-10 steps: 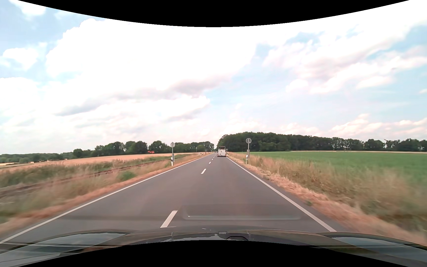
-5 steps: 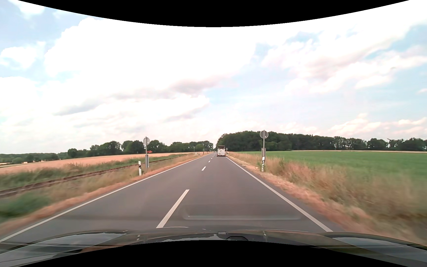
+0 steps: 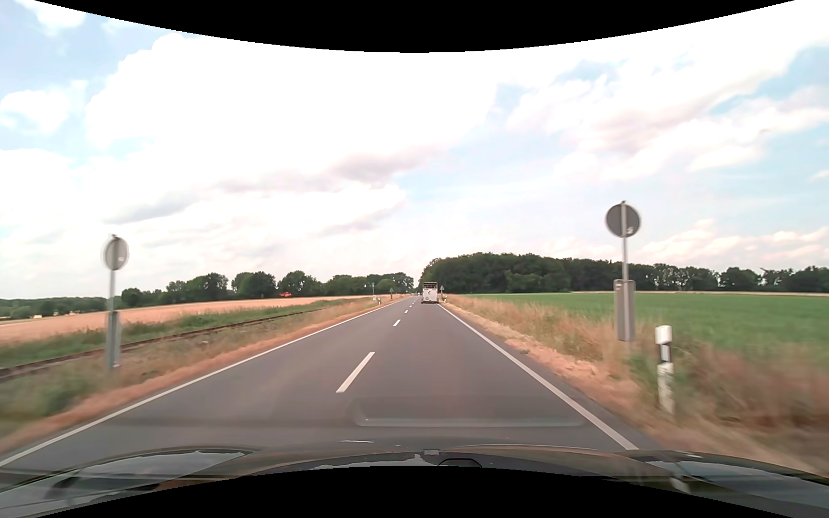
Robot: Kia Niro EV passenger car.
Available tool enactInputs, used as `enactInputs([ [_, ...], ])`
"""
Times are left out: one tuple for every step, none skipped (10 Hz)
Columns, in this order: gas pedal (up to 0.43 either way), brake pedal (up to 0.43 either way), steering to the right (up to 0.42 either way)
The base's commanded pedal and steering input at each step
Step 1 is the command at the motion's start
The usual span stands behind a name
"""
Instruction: Follow the waypoints while adhering to traffic rules and regulations
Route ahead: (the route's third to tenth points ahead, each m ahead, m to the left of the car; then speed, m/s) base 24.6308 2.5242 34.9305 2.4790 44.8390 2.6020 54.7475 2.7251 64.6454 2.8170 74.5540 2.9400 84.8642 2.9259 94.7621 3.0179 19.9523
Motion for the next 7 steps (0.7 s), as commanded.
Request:
enactInputs([
  [0.220,0.000,-0.003],
  [0.220,0.000,-0.002],
  [0.220,0.000,-0.003],
  [0.220,0.000,-0.003],
  [0.220,0.000,-0.004],
  [0.197,0.000,-0.005],
  [0.189,0.000,-0.006],
])
